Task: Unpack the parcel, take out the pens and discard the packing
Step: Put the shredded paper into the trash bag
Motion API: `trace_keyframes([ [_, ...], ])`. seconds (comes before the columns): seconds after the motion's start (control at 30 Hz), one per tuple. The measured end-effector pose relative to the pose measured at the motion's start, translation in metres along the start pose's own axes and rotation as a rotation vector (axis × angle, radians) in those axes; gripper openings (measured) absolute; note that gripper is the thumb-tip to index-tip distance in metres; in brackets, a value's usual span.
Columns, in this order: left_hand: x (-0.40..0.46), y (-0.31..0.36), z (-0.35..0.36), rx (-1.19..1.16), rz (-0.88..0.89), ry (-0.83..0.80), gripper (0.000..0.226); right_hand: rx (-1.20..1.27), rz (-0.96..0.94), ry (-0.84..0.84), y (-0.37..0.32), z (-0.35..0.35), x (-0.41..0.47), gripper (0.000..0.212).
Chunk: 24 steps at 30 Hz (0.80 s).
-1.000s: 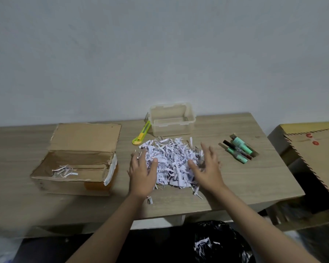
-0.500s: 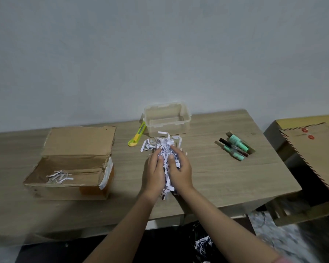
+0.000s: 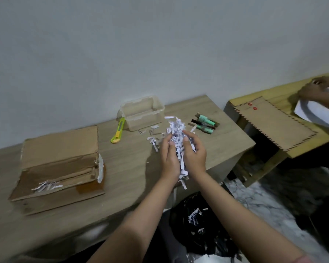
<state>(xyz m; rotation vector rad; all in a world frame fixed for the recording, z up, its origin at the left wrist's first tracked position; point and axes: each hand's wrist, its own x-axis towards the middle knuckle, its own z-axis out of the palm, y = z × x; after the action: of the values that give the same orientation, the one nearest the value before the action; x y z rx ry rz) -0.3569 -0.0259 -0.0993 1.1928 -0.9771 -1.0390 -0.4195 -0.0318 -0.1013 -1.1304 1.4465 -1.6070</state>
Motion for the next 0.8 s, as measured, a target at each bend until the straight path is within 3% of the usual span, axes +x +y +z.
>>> trace_keyframes([
  [0.27,-0.086,-0.019,0.041,-0.017,-0.092,-0.312,0.031,-0.079,0.003,0.275,-0.012,-0.091,-0.061,0.021],
  [0.4,-0.131,-0.038,0.051,-0.003,-0.139,-0.388,0.025,-0.130,0.081,0.374,0.007,-0.128,-0.097,0.020],
  [0.8,-0.168,-0.173,0.052,0.227,-0.630,-0.398,0.033,-0.116,0.638,0.409,0.148,-0.164,-0.138,0.017],
])
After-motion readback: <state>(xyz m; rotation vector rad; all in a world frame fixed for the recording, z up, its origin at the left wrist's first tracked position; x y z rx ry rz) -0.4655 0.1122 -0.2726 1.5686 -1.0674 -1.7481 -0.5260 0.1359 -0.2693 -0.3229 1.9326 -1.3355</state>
